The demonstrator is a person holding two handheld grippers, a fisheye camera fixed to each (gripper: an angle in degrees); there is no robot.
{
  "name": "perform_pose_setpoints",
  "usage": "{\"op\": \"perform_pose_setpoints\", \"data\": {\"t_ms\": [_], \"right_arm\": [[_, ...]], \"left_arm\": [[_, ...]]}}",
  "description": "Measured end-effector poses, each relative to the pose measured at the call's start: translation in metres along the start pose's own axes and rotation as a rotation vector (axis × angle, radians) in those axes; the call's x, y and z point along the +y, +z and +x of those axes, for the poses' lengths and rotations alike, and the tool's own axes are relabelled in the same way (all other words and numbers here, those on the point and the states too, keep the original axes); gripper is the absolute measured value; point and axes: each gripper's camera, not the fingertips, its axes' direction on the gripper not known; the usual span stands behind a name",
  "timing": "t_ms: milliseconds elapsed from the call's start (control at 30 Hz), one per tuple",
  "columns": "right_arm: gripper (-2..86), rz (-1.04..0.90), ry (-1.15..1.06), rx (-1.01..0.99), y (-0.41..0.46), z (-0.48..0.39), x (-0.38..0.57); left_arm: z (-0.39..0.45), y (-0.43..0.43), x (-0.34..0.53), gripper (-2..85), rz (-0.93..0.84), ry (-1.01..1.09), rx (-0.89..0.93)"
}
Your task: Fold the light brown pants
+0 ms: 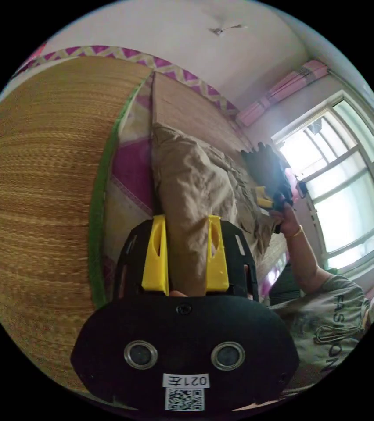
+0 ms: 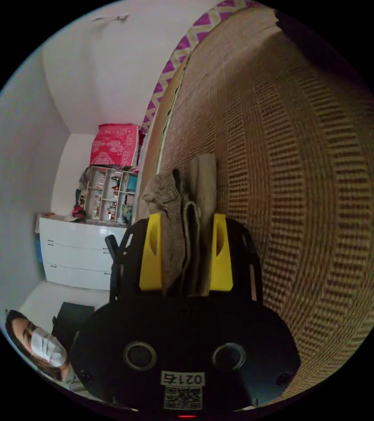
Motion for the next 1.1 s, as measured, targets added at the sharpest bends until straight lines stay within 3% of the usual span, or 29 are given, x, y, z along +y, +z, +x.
{"op": "perform_pose_setpoints", "data": {"t_ms": [200, 333, 467, 700, 833, 967, 1100], "right_arm": [[7.1, -0.047, -0.051, 0.028, 0.034, -0.008, -0.01], [6.1, -0.041, -0.257, 0.123, 0.043, -0.072, -0.003], [6.0, -0.047, -0.452, 0.186, 0.08, -0.146, -0.023], [5.7, -0.1, -0.621, 0.195, 0.267, -0.284, -0.131], [6.7, -0.002, -0.766, 0.403, 0.377, -0.35, -0.155], [8.9, -0.01, -0.8, 0.471, 0.448, -0.332, -0.146], [9.9, -0.029, -0.802, 0.398, 0.456, -0.271, -0.109]], "left_arm": [[-0.016, -0.001, -0.004, 3.5, 0.018, -0.014, -0.022], [0.028, -0.027, 0.002, 1.6, 0.107, 0.198, -0.199], [0.021, -0.08, -0.006, 1.0, 0.216, 0.202, -0.22], [-0.068, -0.19, -0.069, 1.2, 0.399, 0.047, -0.357], [-0.124, -0.21, -0.098, 4.1, 0.477, -0.081, -0.46], [-0.155, -0.198, -0.083, 8.5, 0.436, -0.16, -0.623], [-0.139, -0.184, -0.036, 8.0, 0.425, -0.035, -0.68]]}}
